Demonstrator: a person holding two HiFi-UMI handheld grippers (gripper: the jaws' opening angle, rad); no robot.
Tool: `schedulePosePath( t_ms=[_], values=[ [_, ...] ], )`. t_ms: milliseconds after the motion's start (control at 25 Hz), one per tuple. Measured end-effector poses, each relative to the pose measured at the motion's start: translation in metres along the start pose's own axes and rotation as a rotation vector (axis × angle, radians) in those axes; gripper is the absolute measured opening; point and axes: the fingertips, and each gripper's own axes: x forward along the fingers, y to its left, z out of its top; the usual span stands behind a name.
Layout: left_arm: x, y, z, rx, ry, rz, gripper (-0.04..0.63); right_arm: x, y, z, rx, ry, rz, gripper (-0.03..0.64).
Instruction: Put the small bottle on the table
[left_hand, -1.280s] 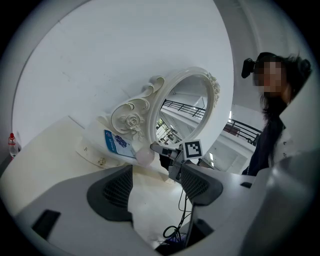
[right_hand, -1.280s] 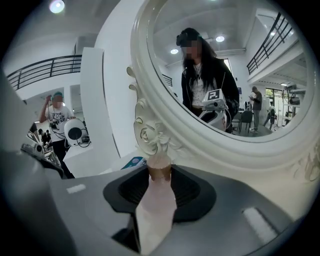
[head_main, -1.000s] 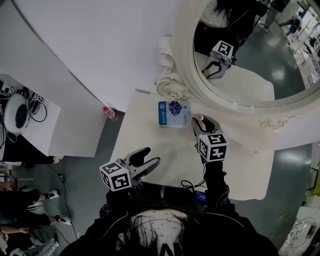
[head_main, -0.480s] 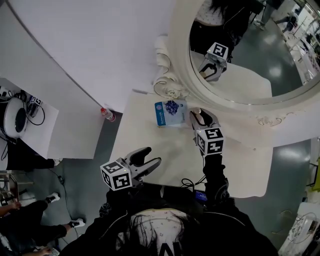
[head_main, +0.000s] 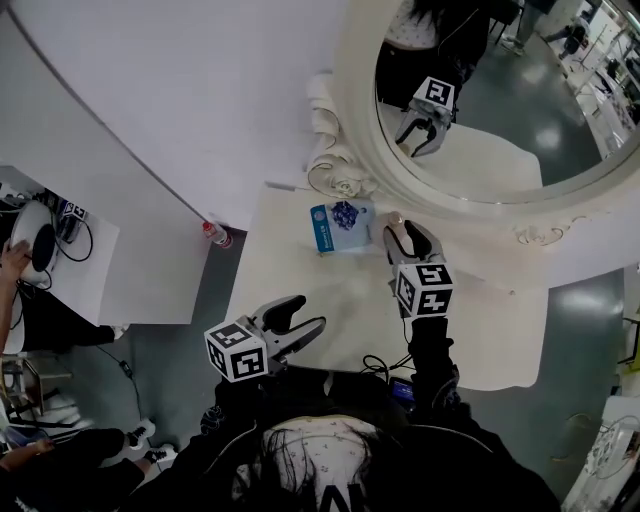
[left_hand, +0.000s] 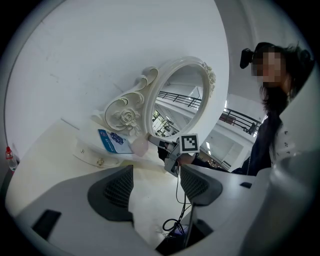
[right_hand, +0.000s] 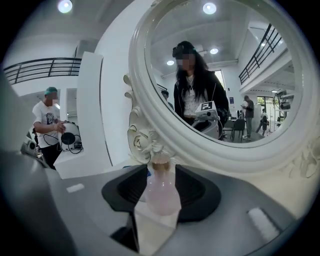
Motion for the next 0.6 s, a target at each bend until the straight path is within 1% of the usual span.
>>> schedulePosePath(
  t_ms=[320, 600],
  values=[
    [0.001, -0.004, 0.000, 0.043, 0.050, -0.051, 0.295, -0.054, 0.026, -0.016, 0.087, -0.016, -0.005, 0.172],
    [0.004, -0.010, 0.000, 0.088, 0.103, -0.128, 0.295, -0.097, 0.053, -0.030, 0.154, -0.031, -0.052, 0.172]
  ],
)
